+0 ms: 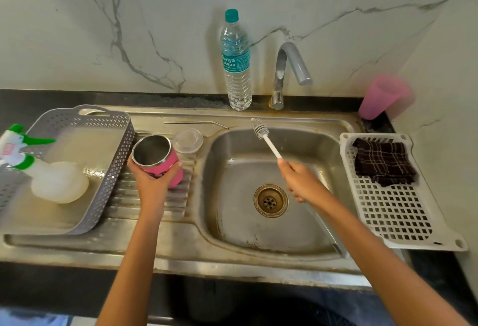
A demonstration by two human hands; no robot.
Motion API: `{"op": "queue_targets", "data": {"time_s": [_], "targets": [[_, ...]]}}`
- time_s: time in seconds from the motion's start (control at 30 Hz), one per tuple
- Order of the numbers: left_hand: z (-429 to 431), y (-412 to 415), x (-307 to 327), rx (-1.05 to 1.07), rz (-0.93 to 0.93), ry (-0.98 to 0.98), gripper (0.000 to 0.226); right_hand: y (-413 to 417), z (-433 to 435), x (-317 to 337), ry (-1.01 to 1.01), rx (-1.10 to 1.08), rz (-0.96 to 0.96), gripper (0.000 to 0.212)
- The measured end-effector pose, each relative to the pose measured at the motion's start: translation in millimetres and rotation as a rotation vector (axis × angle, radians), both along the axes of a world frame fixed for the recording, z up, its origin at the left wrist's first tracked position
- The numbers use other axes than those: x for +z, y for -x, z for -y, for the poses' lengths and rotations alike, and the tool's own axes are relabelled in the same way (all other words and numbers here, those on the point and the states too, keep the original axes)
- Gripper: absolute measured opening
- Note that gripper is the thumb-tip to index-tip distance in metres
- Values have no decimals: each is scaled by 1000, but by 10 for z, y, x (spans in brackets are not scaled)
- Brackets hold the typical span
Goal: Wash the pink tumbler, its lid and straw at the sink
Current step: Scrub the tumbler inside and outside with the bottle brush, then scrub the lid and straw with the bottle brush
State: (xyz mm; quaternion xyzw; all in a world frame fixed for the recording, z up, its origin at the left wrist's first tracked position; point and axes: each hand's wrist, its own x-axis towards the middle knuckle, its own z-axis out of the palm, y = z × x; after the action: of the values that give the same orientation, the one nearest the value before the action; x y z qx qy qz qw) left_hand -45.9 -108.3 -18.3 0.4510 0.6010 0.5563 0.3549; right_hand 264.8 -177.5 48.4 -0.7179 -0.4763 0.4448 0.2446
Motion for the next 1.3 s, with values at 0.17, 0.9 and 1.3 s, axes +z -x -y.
{"op": "queue_targets", "data": {"time_s": [0.17,0.9,1.3], "targets": [[9,61,30,-47,-43,38,113,102,-28,0,6,7,-11,41],[-645,-1084,-72,-25,-932,39,70,129,-110,-339,-53,-62,34,23],[-1168,-940,-177,112,-1049,493,70,89,-96,-505,-72,-122,-115,24]]}}
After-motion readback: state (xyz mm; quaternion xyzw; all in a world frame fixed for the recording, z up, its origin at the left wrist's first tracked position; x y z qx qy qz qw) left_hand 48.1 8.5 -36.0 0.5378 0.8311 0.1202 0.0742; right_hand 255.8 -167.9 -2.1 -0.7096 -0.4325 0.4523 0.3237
